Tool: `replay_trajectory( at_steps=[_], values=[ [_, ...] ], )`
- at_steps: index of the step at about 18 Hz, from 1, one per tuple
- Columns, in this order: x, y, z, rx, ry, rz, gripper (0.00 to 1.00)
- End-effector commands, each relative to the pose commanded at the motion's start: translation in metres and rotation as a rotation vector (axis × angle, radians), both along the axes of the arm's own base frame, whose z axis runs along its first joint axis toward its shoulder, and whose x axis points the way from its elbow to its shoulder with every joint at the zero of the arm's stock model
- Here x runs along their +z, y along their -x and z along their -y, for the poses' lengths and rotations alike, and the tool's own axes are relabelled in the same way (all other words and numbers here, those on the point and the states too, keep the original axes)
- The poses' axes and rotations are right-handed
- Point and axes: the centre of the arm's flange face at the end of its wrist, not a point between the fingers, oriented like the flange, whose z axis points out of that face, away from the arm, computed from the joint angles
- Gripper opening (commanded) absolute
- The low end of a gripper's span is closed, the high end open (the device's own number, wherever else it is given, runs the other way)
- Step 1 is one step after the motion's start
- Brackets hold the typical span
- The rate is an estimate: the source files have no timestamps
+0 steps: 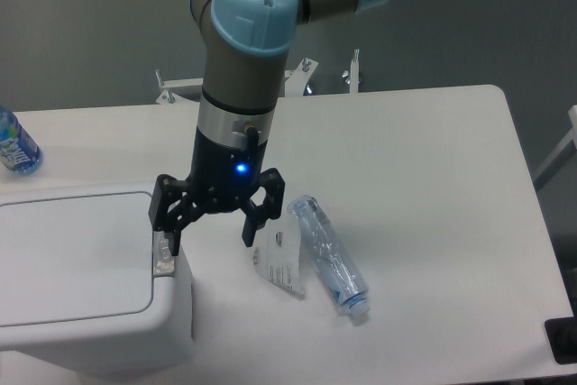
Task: Open the trash can
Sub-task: 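Lower the gripper onto the lid's front edge and push it, then lift the gripper away from the opened trash can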
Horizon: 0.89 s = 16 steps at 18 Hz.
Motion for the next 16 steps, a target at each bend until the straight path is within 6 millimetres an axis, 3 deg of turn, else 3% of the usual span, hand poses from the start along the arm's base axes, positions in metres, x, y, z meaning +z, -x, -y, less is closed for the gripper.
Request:
replay_trajectory(
  at_steps=[16],
  values=[
    [-0.015,-0.012,-0.005,-0.018,0.026,0.004,1.0]
  ],
)
